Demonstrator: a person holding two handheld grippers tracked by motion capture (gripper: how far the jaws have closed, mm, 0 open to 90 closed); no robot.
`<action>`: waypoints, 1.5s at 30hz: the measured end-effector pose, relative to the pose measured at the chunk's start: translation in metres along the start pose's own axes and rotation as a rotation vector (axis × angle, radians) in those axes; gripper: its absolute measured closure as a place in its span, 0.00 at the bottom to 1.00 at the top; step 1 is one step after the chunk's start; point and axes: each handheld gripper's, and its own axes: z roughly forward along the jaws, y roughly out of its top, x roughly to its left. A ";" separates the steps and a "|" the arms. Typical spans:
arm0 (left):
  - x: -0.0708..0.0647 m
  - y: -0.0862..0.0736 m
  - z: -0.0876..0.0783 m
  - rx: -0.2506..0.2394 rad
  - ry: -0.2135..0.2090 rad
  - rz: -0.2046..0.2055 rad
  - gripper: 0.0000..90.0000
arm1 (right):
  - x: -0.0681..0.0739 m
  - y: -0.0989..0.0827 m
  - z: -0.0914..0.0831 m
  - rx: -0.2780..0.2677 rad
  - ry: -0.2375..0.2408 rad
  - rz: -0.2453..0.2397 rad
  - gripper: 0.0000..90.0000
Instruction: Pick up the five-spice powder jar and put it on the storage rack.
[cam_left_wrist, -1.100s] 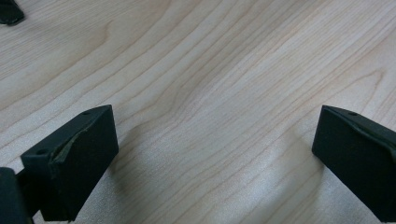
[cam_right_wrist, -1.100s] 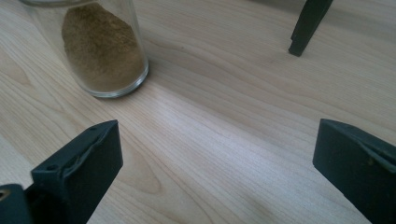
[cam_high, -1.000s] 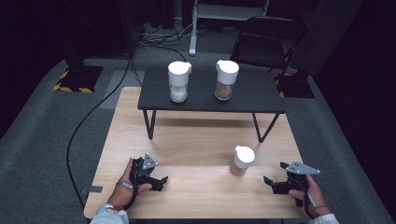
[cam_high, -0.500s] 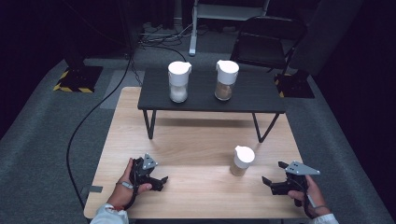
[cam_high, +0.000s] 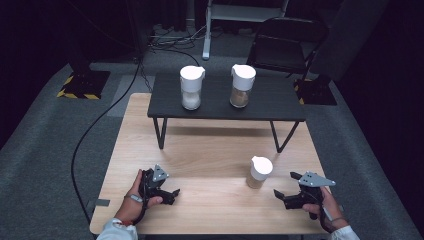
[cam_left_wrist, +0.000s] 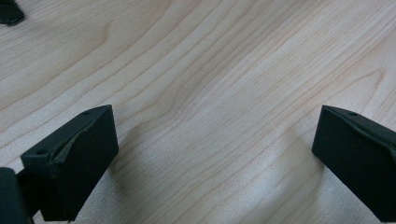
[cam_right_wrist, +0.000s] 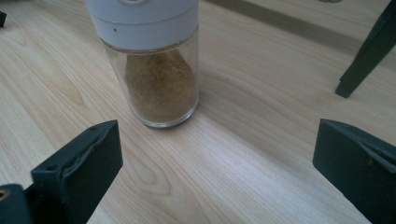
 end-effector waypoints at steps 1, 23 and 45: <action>0.000 0.000 0.000 0.000 -0.001 0.000 0.00 | 0.001 0.001 0.001 0.002 0.002 -0.002 0.01; 0.000 0.000 0.000 0.000 0.001 0.000 0.00 | 0.007 0.009 0.029 0.021 0.059 -0.034 0.02; 0.000 0.000 0.000 0.000 0.001 0.000 0.00 | 0.008 0.014 0.055 -0.010 0.080 -0.003 0.02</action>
